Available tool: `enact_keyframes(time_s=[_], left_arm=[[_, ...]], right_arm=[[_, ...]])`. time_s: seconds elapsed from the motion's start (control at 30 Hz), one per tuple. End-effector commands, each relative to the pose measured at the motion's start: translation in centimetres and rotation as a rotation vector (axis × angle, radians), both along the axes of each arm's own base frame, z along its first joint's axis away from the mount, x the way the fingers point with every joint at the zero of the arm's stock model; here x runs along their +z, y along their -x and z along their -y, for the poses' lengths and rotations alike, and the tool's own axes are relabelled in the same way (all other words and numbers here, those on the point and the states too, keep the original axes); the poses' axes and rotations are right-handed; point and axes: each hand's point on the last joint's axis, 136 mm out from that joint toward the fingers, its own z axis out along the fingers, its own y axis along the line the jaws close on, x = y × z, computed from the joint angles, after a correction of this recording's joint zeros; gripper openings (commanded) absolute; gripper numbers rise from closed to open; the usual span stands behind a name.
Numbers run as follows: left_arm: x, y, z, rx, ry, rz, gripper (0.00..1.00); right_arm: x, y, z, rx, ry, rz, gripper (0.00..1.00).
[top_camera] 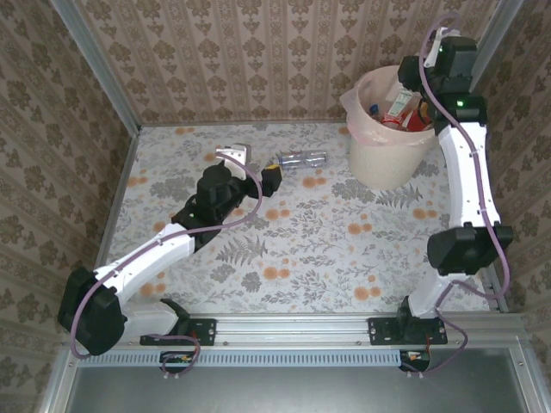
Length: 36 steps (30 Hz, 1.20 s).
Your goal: Put the plastic bottles in the bin
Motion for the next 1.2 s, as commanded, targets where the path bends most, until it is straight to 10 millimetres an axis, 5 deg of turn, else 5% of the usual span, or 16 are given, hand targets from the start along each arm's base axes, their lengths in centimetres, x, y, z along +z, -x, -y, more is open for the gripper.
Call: enact_keyframes(time_s=[0.0,0.17,0.37,0.57,1.0,1.17], left_arm=[[0.3,0.0,-1.0,0.041,0.023,0.000,1.00],[0.2,-0.1,-1.7,0.063,0.024,-0.003,1.00],[0.0,-0.1,-1.5,0.050,0.024,-0.018,1.00],[-0.7,-0.5,-1.6,0.056,0.021,-0.035,1.00],[-1.7,-1.0,-1.6,0.068,0.007,-0.066,1.00],[-2.7,-1.4,-2.1,0.091,-0.012,-0.092,1.00]], right_arm=[[-1.3,-0.3,-1.0,0.059,-0.003,-0.082,0.30],[-3.5,-1.5,-2.6,0.160,-0.015,-0.171,0.50],[-2.6,-2.1,-0.7,0.052,0.004,-0.145,0.99],[-4.8,-0.8,-0.1,0.033,0.020,-0.247,1.00],[-11.4,-2.4,-7.6,0.327,-0.193,-0.381,1.00],[-12.1,-2.7,-9.2,0.383,-0.204,-0.399,1.00]])
